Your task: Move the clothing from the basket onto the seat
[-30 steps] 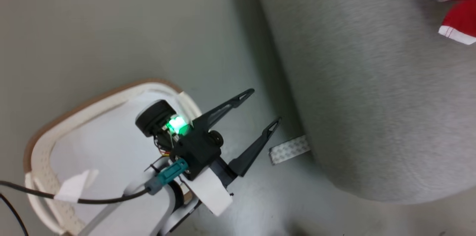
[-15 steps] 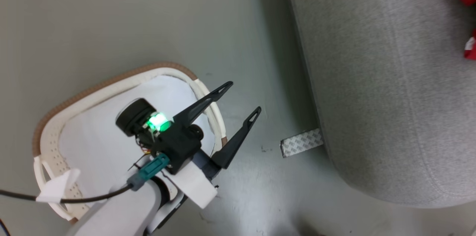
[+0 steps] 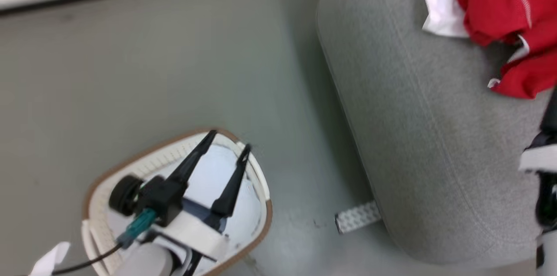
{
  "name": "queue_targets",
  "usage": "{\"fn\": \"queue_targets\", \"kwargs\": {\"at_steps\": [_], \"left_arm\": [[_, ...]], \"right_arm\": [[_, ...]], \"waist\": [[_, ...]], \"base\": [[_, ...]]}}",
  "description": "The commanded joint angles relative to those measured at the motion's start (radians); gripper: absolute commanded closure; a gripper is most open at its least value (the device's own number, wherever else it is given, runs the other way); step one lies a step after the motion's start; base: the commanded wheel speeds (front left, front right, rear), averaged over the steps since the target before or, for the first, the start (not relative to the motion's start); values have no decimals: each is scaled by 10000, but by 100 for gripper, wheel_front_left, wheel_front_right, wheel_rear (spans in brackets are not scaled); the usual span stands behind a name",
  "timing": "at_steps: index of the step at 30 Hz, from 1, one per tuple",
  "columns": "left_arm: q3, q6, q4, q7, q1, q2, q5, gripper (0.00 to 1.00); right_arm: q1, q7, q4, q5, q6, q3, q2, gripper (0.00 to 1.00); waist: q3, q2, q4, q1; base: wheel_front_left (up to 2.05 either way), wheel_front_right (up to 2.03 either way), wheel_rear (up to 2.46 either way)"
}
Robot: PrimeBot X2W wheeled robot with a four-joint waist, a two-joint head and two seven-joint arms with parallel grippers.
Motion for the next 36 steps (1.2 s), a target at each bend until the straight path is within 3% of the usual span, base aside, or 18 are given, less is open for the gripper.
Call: {"fn": "queue_targets", "kwargs": {"at_steps": [1, 10, 20, 36], "left_arm": [[228, 175, 203, -182, 480, -88, -274, 0], [2063, 753, 215, -311, 2702, -637, -393, 0], [3970, 202, 30, -314, 4562, -1640, 382, 0], [5668, -734, -41, -316, 5906, -2864, 1416, 0]], "right_arm": [[562, -17, -393, -206, -26, 357, -28, 0], [2682, -16, -1648, -468, -26, 1966, -24, 0], [4557, -17, -2126, -826, -26, 3098, -23, 0], [5543, -17, -1442, -391, -26, 4008, -22, 0]], "waist": [[-1117, 0, 406, 0], [-2936, 0, 901, 0], [-4148, 0, 1324, 0], [-5008, 0, 1749, 0]], "base": [[0, 0, 0], [0, 0, 0], [0, 0, 0], [0, 0, 0]]}}
